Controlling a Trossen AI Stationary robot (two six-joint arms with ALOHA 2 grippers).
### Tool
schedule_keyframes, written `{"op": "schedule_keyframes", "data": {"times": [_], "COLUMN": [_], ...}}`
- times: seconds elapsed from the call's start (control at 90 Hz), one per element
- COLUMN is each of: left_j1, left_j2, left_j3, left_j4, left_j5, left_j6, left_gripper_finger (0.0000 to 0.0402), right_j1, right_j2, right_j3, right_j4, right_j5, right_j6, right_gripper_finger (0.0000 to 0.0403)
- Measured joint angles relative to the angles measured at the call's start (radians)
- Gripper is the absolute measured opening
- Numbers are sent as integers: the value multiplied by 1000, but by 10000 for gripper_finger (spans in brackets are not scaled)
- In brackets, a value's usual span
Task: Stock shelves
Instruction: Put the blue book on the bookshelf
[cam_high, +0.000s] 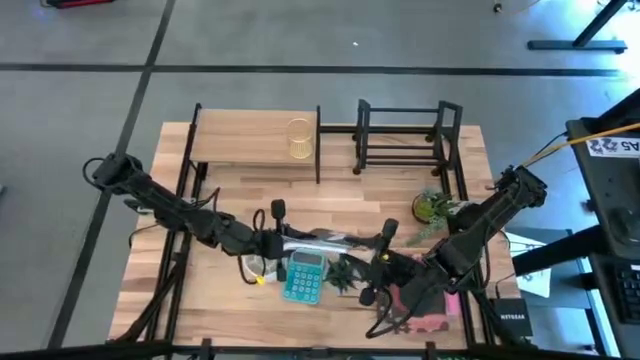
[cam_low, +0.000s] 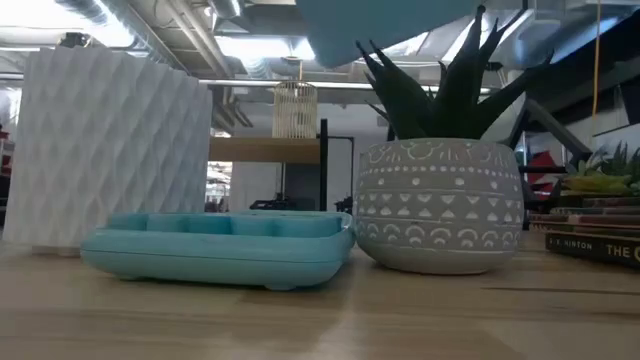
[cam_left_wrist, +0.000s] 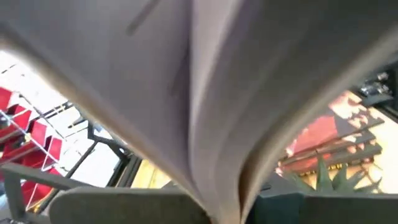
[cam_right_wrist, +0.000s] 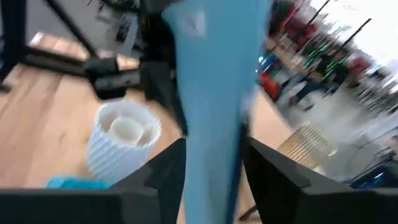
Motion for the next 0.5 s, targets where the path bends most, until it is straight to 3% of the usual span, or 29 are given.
{"op": "schedule_keyframes", "data": {"times": [0.267,0.367,0.5], "left_j1": [-10,-8,-7], "left_j2": [0,0,-2], "left_j3": [2,1,1], "left_j4": [9,6,9], "left_j5": [-3,-5,-6], "left_j6": [18,17,24], "left_gripper_finger": [0,3,25], "right_j1": [-19,-26,-30], "right_j2": [1,8,14], "right_j3": [14,14,14], "right_j4": [-74,-73,-61], "right_j5": [-116,-106,-95], "right_j6": [61,47,41], "right_gripper_finger": [66,15,6]}}
